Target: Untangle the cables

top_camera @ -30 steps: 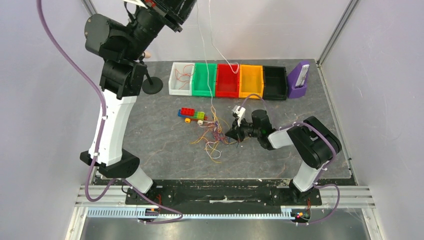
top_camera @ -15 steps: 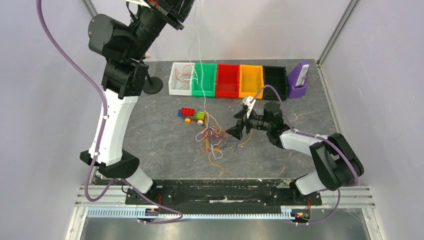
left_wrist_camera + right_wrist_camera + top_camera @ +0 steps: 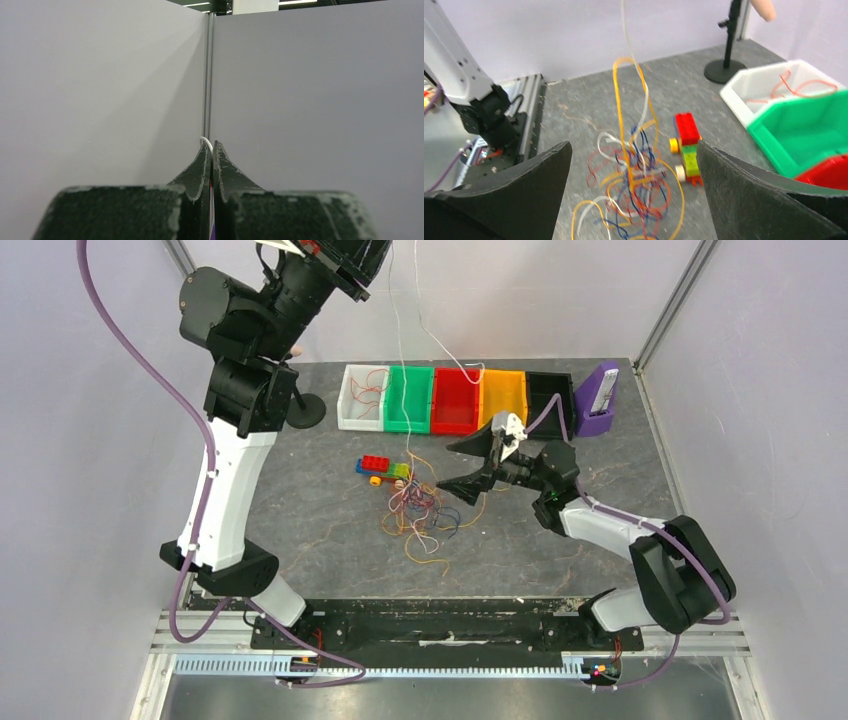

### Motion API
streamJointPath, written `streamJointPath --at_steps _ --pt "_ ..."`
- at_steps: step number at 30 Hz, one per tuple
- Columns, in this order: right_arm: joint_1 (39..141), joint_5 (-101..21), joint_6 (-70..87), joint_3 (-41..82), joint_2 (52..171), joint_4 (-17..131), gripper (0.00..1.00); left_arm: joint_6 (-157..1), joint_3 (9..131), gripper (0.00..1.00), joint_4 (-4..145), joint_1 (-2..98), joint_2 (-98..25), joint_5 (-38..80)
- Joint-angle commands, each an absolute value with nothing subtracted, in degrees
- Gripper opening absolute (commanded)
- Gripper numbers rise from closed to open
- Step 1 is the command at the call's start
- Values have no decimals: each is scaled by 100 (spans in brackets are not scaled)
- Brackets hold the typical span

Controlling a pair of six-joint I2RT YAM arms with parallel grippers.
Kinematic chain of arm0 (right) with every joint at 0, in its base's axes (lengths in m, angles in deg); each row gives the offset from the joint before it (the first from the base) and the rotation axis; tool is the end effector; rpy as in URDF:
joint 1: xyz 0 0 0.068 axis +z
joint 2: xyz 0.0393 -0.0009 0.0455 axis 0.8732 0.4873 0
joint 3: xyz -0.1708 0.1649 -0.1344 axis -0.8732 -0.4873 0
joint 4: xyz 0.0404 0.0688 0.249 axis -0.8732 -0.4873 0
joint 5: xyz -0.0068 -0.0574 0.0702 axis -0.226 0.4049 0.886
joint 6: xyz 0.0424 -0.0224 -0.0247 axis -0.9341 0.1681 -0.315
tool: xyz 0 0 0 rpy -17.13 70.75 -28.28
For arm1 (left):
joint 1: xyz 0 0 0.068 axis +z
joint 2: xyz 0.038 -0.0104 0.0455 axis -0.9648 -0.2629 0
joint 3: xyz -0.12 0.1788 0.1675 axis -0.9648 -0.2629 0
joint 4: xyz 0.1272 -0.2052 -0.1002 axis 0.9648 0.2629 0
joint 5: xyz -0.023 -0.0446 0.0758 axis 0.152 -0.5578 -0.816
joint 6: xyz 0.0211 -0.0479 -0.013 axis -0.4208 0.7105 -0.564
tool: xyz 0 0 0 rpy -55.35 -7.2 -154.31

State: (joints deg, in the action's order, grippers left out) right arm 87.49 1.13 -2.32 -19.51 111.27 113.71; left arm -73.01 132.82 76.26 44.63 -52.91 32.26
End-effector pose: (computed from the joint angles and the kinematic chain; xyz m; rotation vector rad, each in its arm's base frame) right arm 0.2456 0.1530 0.2598 -0.8528 1.3147 1.1966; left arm 0.2132 -0.1375 0.6551 0.4345 0.8709 -0.9098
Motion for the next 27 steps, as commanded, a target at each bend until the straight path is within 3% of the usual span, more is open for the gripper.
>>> streamJointPath --at_steps 1,7,10,12,14,27 --pt "9216 -417 -380 -1360 11161 11867 98 -7450 13279 2 7455 4426 -5278 3275" --pt "9717 -1809 109 -1007 12076 12037 98 -7273 13383 2 7359 4369 -5371 3414" --pt "9765 -1746 -139 -921 12897 12566 77 -7222 13508 2 7355 4339 -5433 3451" --pt "9761 -1681 -202 -903 13361 12657 53 -7300 13650 2 7389 4329 -5487 3428" --pt "9762 -1559 -100 -948 13646 12494 43 -7417 13842 2 7445 4328 -5544 3296" --pt "9750 -1353 452 -2158 13451 10299 38 -8197 14794 2 6981 4329 -5858 1901"
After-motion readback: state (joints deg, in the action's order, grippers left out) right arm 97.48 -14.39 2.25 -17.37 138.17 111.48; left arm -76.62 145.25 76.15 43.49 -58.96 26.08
